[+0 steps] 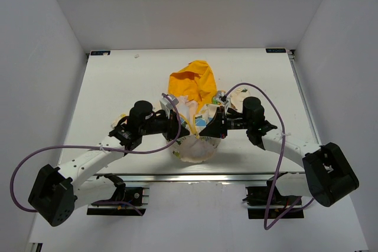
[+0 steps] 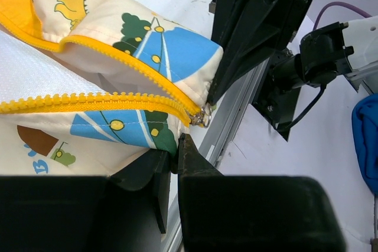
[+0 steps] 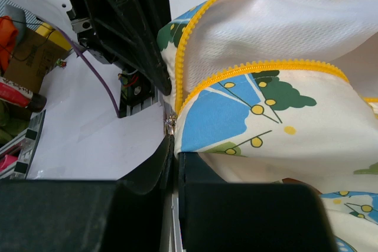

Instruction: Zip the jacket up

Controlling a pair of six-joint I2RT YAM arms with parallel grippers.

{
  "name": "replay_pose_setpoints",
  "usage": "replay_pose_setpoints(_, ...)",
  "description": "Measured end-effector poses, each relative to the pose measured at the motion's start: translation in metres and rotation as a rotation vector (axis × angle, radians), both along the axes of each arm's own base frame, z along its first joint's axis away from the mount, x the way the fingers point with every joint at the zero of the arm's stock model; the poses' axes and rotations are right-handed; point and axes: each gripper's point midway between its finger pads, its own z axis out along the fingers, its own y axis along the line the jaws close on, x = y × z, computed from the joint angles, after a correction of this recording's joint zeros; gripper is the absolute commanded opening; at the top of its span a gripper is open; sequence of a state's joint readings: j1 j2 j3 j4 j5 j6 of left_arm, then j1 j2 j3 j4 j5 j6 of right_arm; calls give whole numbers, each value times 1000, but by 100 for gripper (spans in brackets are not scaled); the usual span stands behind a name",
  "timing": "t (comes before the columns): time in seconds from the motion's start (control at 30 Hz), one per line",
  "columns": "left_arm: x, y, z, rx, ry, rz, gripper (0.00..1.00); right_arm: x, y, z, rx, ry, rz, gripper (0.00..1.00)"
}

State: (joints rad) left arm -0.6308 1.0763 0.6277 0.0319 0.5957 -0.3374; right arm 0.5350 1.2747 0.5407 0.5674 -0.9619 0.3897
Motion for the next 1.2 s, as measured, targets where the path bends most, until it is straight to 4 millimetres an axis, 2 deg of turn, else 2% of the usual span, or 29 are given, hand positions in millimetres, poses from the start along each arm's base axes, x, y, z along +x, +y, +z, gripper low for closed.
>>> replay_pose_setpoints(0.4, -3, 1, -1, -4, 5, -5, 0, 5, 3, 1, 10, 2, -15, 0)
replay_pose_setpoints(1.2, -9, -4, 7, -79, 33, -33, 0, 9, 7, 17, 95, -15, -15, 0)
